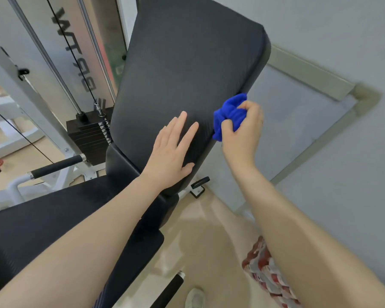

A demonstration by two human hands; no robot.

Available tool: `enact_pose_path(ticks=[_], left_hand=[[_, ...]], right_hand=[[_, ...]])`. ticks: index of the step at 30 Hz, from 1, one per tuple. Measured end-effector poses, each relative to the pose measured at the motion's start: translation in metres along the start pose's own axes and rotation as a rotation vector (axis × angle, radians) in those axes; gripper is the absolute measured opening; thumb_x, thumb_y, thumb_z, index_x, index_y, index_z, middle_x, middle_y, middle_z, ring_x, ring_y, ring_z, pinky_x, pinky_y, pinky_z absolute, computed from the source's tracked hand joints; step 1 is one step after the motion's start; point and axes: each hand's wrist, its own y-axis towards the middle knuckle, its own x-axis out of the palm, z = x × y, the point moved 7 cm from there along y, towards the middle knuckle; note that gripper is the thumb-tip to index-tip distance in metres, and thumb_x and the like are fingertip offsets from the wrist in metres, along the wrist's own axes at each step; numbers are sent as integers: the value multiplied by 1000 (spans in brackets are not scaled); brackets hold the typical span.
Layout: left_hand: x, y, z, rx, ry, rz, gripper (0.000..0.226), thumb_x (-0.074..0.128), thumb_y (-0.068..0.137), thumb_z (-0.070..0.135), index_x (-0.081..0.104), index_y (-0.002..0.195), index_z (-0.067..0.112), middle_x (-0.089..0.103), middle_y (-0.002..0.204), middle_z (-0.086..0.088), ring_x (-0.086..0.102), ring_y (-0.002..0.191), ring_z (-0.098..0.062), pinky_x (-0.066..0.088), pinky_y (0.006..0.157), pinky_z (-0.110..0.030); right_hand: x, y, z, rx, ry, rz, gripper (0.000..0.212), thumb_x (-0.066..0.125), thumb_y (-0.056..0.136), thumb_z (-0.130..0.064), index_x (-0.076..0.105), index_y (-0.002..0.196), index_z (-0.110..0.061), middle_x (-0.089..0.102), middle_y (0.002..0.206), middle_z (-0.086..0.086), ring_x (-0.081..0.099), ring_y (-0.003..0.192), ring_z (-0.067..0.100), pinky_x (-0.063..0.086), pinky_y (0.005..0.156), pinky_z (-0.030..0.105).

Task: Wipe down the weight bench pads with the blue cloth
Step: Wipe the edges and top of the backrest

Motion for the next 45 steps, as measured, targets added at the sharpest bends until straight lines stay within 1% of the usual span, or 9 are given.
enact_pose_path(ticks=[5, 10, 13, 17, 20, 29, 34, 37, 45], left_hand=[[-29, 44, 28, 142, 61, -47, 112, 79, 66, 38, 5, 147, 14, 1, 156, -18, 5, 143, -36, 10, 114, -44], [-43, 72, 23, 121, 165, -170, 126, 76, 65, 49, -16, 145, 15, -22, 154, -14, -17, 142, -31, -8, 112, -38], [-49, 90, 24, 128, 270, -150, 128, 77, 63, 50, -13, 146, 15, -17, 155, -16, -10, 144, -32, -4, 114, -41], [-51, 97, 26, 169, 358, -110, 130, 81, 51, 53, 4, 147, 11, 5, 155, -21, 14, 143, -35, 19, 113, -46], [-51, 96, 27, 167, 360, -108, 130, 82, 50, 51, 7, 147, 8, 9, 154, -23, 17, 142, -36, 25, 112, -45], [-53, 98, 23, 152, 327, -124, 130, 84, 48, 49, 9, 147, 10, 11, 154, -21, 21, 141, -36, 24, 111, -46], [-51, 99, 21, 174, 327, -78, 133, 84, 42, 53, 9, 144, 15, 20, 152, -22, 30, 137, -37, 27, 108, -47], [-50, 98, 23, 194, 329, -59, 134, 84, 39, 55, 12, 144, 14, 24, 150, -23, 32, 136, -38, 29, 107, -48], [-48, 100, 16, 243, 245, -63, 130, 80, 39, 61, 19, 144, 15, 26, 149, -20, 36, 134, -36, 30, 105, -50]], right_hand=[[33, -64, 59, 208, -91, -425, 28, 54, 86, 0, 45, 110, -10, 41, 120, 2, 48, 91, 8, 39, 72, 12], [-15, 27, -2, 10, 95, -26, 27, 48, 78, 7, 46, 99, -10, 45, 108, 4, 42, 88, 5, 32, 74, 0], [-35, 79, -32, -57, 52, 43, 25, 49, 78, 0, 49, 101, -9, 46, 109, 0, 42, 86, 5, 35, 70, 9], [-29, 74, -29, -89, -91, -9, 23, 53, 76, -2, 51, 99, -6, 48, 116, 8, 50, 89, 19, 43, 70, 30], [-9, 38, -4, -94, -177, -215, 24, 58, 73, -3, 49, 95, -9, 45, 114, 7, 54, 89, 30, 49, 69, 39], [-27, 78, -44, -139, 26, -13, 32, 57, 73, 0, 48, 102, -10, 46, 108, 4, 48, 98, 23, 41, 83, 28], [-34, 107, -34, 45, 271, 77, 33, 53, 72, -4, 39, 97, -18, 48, 109, 5, 50, 94, 15, 42, 81, 17], [-44, 138, -48, -39, 293, 173, 37, 54, 71, -9, 35, 102, -16, 39, 112, 4, 44, 104, 17, 37, 89, 13], [-23, 162, -67, -77, 64, -206, 30, 46, 70, -14, 62, 95, -20, 62, 95, 0, 56, 87, 17, 46, 78, 30]])
